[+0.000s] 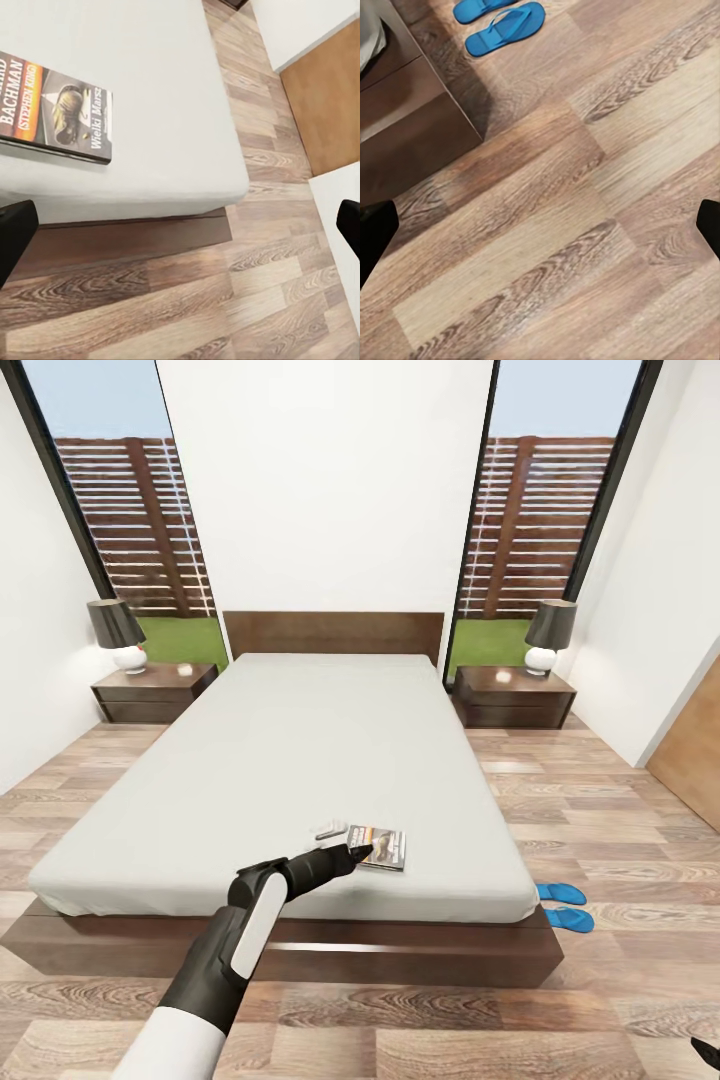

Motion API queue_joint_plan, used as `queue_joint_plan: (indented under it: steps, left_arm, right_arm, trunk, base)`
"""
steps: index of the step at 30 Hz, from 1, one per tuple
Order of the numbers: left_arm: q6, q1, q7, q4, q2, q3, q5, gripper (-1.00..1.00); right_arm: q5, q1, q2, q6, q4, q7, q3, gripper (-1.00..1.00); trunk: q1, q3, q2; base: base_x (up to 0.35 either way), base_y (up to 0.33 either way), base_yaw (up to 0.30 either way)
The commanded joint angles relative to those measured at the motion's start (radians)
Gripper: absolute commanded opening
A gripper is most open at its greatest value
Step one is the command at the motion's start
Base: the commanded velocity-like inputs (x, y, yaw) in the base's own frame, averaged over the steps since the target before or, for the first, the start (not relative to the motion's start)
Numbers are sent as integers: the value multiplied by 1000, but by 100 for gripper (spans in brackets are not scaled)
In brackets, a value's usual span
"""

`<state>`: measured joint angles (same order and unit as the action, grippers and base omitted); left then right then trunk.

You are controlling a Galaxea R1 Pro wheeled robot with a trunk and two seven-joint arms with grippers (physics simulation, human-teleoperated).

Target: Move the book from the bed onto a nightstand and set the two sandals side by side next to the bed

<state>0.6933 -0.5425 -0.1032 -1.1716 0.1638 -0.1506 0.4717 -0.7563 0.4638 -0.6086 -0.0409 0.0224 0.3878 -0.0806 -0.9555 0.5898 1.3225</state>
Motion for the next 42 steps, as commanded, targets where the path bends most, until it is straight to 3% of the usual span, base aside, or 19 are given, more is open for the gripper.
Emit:
queue_joint_plan:
  steps: [1, 17, 20, 26, 42]
  left_arm:
    - [5, -1, -3, 0, 0, 1, -1, 100]
    - [6, -1, -6, -2, 0, 0, 0, 100]
    - [6, -1, -7, -2, 0, 0, 4, 100]
    - [6, -1, -7, -2, -1, -1, 53, 100]
    - [6, -1, -9, -2, -1, -1, 59, 100]
  right_arm:
    - [-7, 1, 0, -5, -2, 4, -8, 100]
    - [-7, 1, 3, -11, -4, 5, -8, 100]
    - [-7, 1, 3, -11, -4, 5, -8, 100]
    - [-7, 1, 3, -11, -4, 5, -8, 100]
    - [-6, 1, 20, -11, -4, 5, -8, 100]
  trunk:
    - [0, 1, 1]
    - [0, 19, 1]
    - [0, 23, 1]
    - [0, 25, 1]
    - [0, 25, 1]
  base:
    - [0, 0, 0]
    - [11, 0, 41]
    - [199, 0, 33]
    - [300, 0, 6]
    - [193, -92, 0]
